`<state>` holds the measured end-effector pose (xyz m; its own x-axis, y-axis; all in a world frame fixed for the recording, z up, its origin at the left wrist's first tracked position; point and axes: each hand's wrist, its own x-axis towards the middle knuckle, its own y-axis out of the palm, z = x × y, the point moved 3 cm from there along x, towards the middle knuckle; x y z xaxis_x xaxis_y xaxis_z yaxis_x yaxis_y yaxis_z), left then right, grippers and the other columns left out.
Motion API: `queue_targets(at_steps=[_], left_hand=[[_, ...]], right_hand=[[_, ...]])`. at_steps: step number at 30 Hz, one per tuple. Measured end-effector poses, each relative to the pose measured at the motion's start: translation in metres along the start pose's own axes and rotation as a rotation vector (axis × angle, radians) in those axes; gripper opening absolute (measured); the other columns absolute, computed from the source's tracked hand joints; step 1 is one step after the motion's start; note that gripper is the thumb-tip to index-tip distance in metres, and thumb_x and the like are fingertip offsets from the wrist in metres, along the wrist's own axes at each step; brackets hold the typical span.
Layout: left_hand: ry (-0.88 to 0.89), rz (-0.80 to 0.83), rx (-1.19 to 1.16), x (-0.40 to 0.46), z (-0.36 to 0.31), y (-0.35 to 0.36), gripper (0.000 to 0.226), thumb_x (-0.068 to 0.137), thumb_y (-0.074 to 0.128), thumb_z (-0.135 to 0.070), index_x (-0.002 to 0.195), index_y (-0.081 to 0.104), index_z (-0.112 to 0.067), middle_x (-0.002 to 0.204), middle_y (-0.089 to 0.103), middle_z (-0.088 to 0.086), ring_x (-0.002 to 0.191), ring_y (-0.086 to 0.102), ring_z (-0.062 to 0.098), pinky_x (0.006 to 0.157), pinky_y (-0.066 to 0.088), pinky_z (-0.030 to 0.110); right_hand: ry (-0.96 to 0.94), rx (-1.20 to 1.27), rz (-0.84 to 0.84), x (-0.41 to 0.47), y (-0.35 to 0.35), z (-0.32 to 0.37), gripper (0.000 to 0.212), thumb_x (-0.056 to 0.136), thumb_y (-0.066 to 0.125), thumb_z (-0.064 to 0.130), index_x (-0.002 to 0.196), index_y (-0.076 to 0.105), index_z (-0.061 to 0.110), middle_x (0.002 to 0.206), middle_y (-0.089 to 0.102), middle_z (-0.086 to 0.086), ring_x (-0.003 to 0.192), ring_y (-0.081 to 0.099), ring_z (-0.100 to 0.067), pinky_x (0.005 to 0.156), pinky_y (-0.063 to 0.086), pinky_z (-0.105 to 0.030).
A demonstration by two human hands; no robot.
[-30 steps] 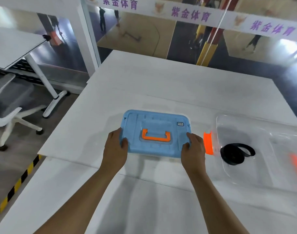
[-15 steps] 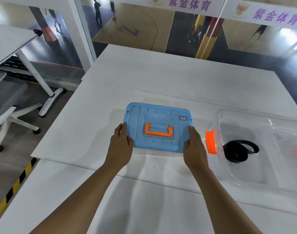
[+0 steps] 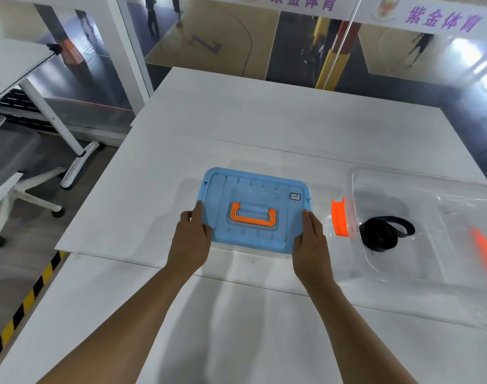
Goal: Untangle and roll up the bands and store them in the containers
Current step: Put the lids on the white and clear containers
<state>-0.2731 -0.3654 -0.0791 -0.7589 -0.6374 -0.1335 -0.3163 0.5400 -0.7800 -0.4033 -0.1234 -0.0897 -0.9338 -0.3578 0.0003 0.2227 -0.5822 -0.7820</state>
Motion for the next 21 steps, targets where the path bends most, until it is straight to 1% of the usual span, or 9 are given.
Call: queue_targets(at_steps=[2, 6, 8, 10, 12, 13, 15, 19, 21], left_hand=[[0.030, 0.006, 0.031, -0.001, 0.003, 0.001, 0.060, 0.106, 0.042, -0.014, 0.161, 0.019, -0.013, 0.135, 0.047, 0.020, 0.098, 0.058, 0.032, 0.086, 0.055, 0.046], [0.053, 0.012, 0.126, -0.001, 0.009, 0.002, 0.061, 0.106, 0.040, -0.017, 0.162, 0.015, -0.013, 0.145, 0.043, 0.020, 0.100, 0.056, 0.037, 0.092, 0.052, 0.049], [0.068, -0.016, 0.179, -0.004, 0.007, 0.000, 0.059, 0.106, 0.041, -0.019, 0.161, 0.020, -0.013, 0.150, 0.040, 0.021, 0.102, 0.056, 0.040, 0.090, 0.051, 0.049], [0.114, -0.091, 0.225, -0.008, 0.004, -0.005, 0.053, 0.104, 0.049, -0.017, 0.155, 0.036, -0.010, 0.150, 0.042, 0.023, 0.104, 0.057, 0.045, 0.085, 0.052, 0.052], [0.211, -0.173, 0.300, -0.010, 0.000, -0.009, 0.043, 0.098, 0.061, -0.014, 0.140, 0.054, -0.007, 0.145, 0.051, 0.024, 0.098, 0.061, 0.047, 0.079, 0.054, 0.051], [0.251, -0.205, 0.335, -0.011, -0.003, -0.010, 0.039, 0.095, 0.065, -0.014, 0.133, 0.059, -0.007, 0.142, 0.055, 0.022, 0.097, 0.062, 0.046, 0.078, 0.054, 0.051], [0.303, -0.233, 0.372, -0.015, -0.009, -0.011, 0.033, 0.093, 0.068, -0.018, 0.125, 0.064, -0.010, 0.139, 0.059, 0.018, 0.099, 0.063, 0.043, 0.080, 0.053, 0.049], [0.402, -0.228, 0.339, -0.034, -0.031, -0.010, 0.032, 0.094, 0.067, -0.024, 0.124, 0.066, -0.013, 0.139, 0.061, 0.014, 0.115, 0.060, 0.041, 0.093, 0.049, 0.051], [0.454, -0.212, 0.320, -0.048, -0.047, -0.009, 0.031, 0.094, 0.067, -0.023, 0.123, 0.067, -0.013, 0.137, 0.062, 0.012, 0.118, 0.059, 0.040, 0.096, 0.049, 0.052]], right_hand=[[-0.002, -0.035, 0.018, 0.003, -0.002, 0.000, 0.060, 0.105, 0.043, 0.007, 0.163, 0.026, 0.009, 0.168, 0.029, -0.011, 0.139, 0.048, -0.035, 0.111, 0.047, -0.047], [0.005, -0.073, 0.076, 0.001, -0.008, 0.008, 0.061, 0.110, 0.038, 0.015, 0.166, 0.016, 0.013, 0.172, 0.022, -0.005, 0.137, 0.051, -0.030, 0.104, 0.050, -0.039], [0.013, -0.086, 0.084, 0.000, -0.009, 0.010, 0.060, 0.110, 0.038, 0.017, 0.166, 0.016, 0.015, 0.172, 0.021, -0.005, 0.138, 0.050, -0.029, 0.108, 0.048, -0.041], [0.027, -0.119, 0.076, 0.001, -0.010, 0.012, 0.059, 0.110, 0.038, 0.017, 0.165, 0.019, 0.014, 0.170, 0.025, -0.006, 0.137, 0.050, -0.030, 0.112, 0.045, -0.043], [0.041, -0.169, 0.058, 0.001, -0.012, 0.015, 0.057, 0.110, 0.038, 0.017, 0.164, 0.022, 0.013, 0.169, 0.029, -0.007, 0.140, 0.046, -0.031, 0.116, 0.040, -0.043], [0.040, -0.181, 0.037, 0.000, -0.013, 0.016, 0.055, 0.110, 0.038, 0.017, 0.163, 0.025, 0.012, 0.168, 0.030, -0.008, 0.143, 0.043, -0.031, 0.117, 0.038, -0.042], [0.011, -0.172, -0.011, -0.006, -0.017, 0.020, 0.053, 0.109, 0.041, 0.016, 0.162, 0.031, 0.012, 0.166, 0.035, -0.009, 0.144, 0.042, -0.031, 0.118, 0.038, -0.042], [-0.123, -0.116, -0.072, -0.028, -0.026, 0.027, 0.053, 0.103, 0.053, 0.010, 0.155, 0.044, 0.011, 0.157, 0.047, -0.012, 0.139, 0.049, -0.033, 0.114, 0.044, -0.045], [-0.145, -0.079, -0.108, -0.043, -0.034, 0.028, 0.053, 0.100, 0.058, 0.007, 0.152, 0.048, 0.011, 0.153, 0.052, -0.013, 0.134, 0.053, -0.033, 0.110, 0.048, -0.047]])
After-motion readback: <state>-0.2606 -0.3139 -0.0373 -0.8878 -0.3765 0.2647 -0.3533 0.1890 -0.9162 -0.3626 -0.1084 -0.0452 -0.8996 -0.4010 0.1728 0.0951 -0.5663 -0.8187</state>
